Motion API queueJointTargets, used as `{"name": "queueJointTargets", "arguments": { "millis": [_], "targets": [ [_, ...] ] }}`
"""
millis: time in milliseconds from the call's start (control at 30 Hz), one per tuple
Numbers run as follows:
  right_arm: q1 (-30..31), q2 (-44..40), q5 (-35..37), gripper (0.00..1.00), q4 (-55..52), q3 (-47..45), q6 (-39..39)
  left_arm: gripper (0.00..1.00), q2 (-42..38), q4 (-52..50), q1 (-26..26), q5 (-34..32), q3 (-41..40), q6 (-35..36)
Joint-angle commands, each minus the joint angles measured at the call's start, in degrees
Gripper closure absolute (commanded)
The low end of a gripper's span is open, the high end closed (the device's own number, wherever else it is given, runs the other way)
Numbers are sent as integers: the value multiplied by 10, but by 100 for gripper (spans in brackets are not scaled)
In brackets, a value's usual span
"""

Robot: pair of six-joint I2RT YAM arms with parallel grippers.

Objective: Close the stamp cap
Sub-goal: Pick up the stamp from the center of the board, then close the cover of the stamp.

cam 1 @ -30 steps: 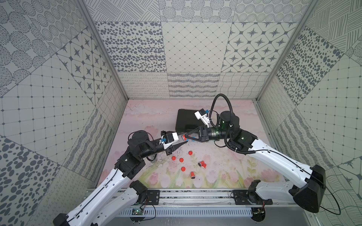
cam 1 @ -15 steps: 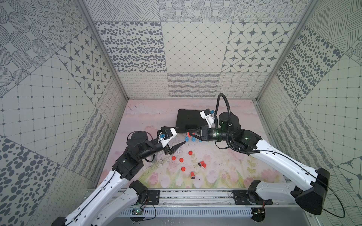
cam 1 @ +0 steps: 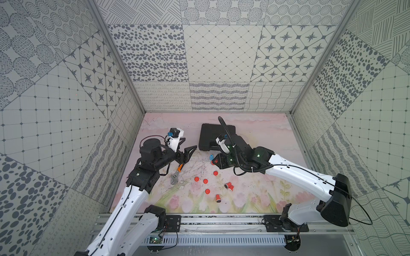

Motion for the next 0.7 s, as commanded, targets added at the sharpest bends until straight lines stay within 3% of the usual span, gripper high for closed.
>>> {"name": "queueJointTargets", "arguments": {
  "millis": [0,300,667],
  "targets": [
    [7,22,49,92,3,4,-29,23,8,-12,17,-2,-1,-71],
    [18,102,79,91,36,-16,-37,23,-5,-60,18,-78,-9,-67],
    [15,168,89,91,90,-48,-18,22,-24,-62,18,-104,-18,-63]
  ]
}}
